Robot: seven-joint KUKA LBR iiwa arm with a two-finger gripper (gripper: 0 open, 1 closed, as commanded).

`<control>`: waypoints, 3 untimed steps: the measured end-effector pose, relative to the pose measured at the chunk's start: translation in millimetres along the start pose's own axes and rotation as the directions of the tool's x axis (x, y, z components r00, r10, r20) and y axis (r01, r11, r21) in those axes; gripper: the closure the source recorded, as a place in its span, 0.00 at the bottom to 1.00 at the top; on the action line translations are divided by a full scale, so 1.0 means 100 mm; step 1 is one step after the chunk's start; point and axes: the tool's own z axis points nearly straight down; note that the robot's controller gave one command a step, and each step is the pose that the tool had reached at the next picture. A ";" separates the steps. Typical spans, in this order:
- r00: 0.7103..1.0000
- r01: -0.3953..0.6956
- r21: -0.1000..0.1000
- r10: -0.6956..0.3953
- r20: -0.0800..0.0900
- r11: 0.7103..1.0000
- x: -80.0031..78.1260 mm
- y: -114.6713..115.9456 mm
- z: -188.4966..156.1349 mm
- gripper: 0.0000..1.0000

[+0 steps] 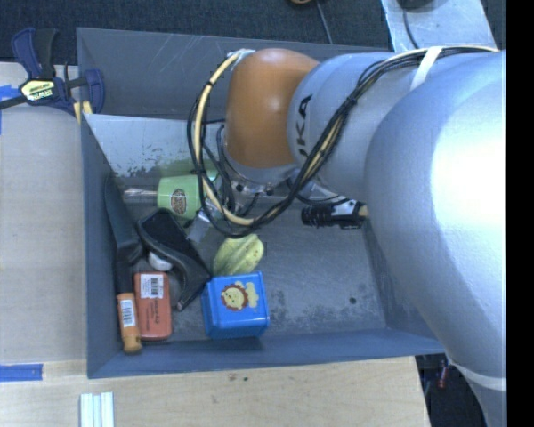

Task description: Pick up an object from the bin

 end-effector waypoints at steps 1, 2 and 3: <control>0.991 -0.133 0.002 0.133 0.002 0.991 -0.25 -0.08 0.70 0.00; 0.988 -0.151 0.001 0.151 0.005 0.989 0.00 0.10 0.68 1.00; 0.989 -0.151 0.001 0.151 0.005 0.989 0.00 0.10 0.68 1.00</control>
Offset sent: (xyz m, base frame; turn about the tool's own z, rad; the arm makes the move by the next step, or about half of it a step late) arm 0.0042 0.0127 -0.0702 0.1522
